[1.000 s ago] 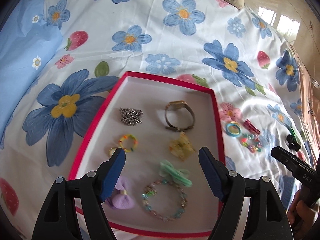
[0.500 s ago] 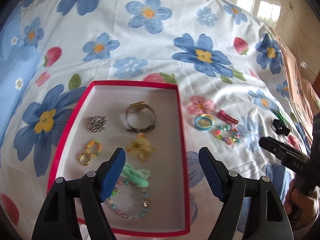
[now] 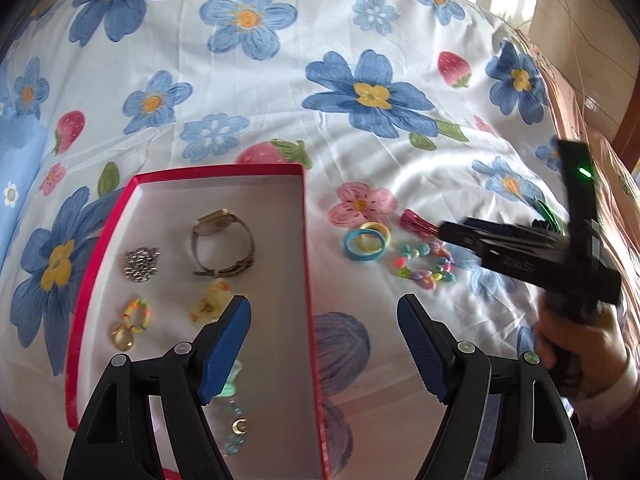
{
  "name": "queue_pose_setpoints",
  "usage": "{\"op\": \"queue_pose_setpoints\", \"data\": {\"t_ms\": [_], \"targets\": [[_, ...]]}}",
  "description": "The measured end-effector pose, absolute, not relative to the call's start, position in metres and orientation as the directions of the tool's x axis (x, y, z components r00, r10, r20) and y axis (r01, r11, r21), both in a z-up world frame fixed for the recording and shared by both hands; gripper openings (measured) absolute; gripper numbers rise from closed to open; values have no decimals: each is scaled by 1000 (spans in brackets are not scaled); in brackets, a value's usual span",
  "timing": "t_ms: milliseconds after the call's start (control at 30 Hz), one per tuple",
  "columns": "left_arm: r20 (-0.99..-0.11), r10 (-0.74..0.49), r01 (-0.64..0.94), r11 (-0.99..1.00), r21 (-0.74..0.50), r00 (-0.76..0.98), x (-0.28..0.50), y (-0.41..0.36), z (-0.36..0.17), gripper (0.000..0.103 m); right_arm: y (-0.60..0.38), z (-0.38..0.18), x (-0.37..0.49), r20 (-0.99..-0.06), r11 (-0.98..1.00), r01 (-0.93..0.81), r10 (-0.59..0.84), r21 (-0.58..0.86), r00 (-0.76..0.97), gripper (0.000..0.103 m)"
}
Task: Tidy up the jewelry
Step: 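Grasp the pastel bead bracelet with the left tool while the right tool grasps the pink hair clip, then carry the bead bracelet and pink clip into the box and release both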
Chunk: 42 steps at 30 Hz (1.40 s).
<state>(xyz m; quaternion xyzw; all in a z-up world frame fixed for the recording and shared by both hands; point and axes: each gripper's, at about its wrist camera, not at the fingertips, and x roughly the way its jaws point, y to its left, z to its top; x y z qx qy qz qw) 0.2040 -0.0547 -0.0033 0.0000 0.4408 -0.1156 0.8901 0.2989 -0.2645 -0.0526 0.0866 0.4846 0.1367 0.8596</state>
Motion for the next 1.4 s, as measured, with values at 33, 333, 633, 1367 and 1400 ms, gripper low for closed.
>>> {"op": "queue_pose_setpoints", "data": {"t_ms": [33,333,633,1367,1400], "targets": [[-786,-208,211,972,-100,582,207,-58,-5,76,-262,-57,306,-817,948,-158,318,276,480,45],[-813,-231,280,956,-88,534,231,-97,-24,76,-249,-82,337,-856,953,-202,295,227,425,19],[-834,-247,356,932,-65,493,266,-145,-49,76,-310,-52,306,-779,934,-57,326,351,536,19],[-815,-309,375,919,-123,491,280,-156,-62,11,-342,-34,236,-717,880,49,352,473,602,18],[-807,-316,373,919,-129,499,275,-151,-56,11,-340,-33,233,-716,880,46,353,473,602,18]]}}
